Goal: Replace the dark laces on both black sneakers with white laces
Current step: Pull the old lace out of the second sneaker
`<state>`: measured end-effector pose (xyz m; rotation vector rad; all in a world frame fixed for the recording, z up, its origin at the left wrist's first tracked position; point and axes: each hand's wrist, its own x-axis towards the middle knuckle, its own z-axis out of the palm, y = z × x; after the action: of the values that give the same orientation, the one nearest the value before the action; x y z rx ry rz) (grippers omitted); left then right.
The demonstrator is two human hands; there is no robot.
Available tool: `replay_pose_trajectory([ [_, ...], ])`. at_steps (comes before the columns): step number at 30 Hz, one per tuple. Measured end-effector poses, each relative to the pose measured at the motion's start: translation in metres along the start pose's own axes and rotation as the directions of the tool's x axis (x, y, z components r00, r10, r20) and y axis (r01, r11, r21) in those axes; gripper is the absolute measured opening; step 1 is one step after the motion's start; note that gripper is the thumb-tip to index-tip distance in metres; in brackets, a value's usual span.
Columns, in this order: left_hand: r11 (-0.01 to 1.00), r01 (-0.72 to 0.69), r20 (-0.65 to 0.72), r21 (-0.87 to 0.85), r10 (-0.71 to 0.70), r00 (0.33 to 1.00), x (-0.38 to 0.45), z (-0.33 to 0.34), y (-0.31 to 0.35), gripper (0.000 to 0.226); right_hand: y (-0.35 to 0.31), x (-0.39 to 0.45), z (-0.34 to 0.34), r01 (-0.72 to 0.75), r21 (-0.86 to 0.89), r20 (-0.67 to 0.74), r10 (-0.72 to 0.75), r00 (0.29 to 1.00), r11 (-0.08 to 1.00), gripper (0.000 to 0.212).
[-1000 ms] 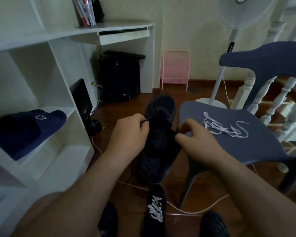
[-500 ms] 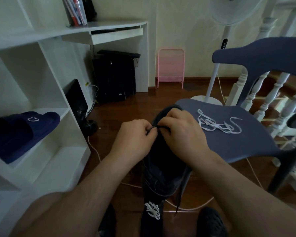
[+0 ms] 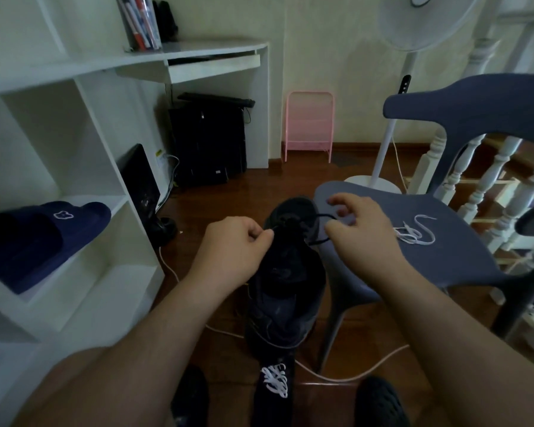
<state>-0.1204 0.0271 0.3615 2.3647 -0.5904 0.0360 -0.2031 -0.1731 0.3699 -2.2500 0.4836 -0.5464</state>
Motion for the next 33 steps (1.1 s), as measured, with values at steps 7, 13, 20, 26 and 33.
replay_pose_trajectory([
  [7,0.998,-0.066,0.019,0.008,0.066,0.998,-0.001,0.012,0.006,0.038,-0.011,-0.012,0.034,0.409,-0.481,0.143,-0.39,0.909,0.776,0.018],
  [13,0.999,-0.032,0.031,-0.012,0.032,0.999,0.0,0.01,0.006,0.036,-0.009,-0.005,0.035,0.398,-0.487,0.095,-0.405,0.909,0.778,0.013],
  [20,1.0,0.005,-0.022,-0.018,-0.006,1.0,0.0,-0.004,-0.001,0.031,0.019,0.016,-0.018,-0.063,-0.281,0.094,0.092,0.991,0.958,0.005],
  [26,1.0,-0.03,-0.014,0.003,0.03,0.999,0.0,0.002,0.001,0.035,-0.011,-0.005,0.012,0.299,-0.273,0.117,-0.277,0.954,0.914,0.033],
  [33,0.999,-0.033,0.017,-0.024,0.033,0.999,0.0,0.01,0.004,0.036,-0.012,-0.007,0.042,0.428,-0.538,0.092,-0.454,0.886,0.727,0.019],
])
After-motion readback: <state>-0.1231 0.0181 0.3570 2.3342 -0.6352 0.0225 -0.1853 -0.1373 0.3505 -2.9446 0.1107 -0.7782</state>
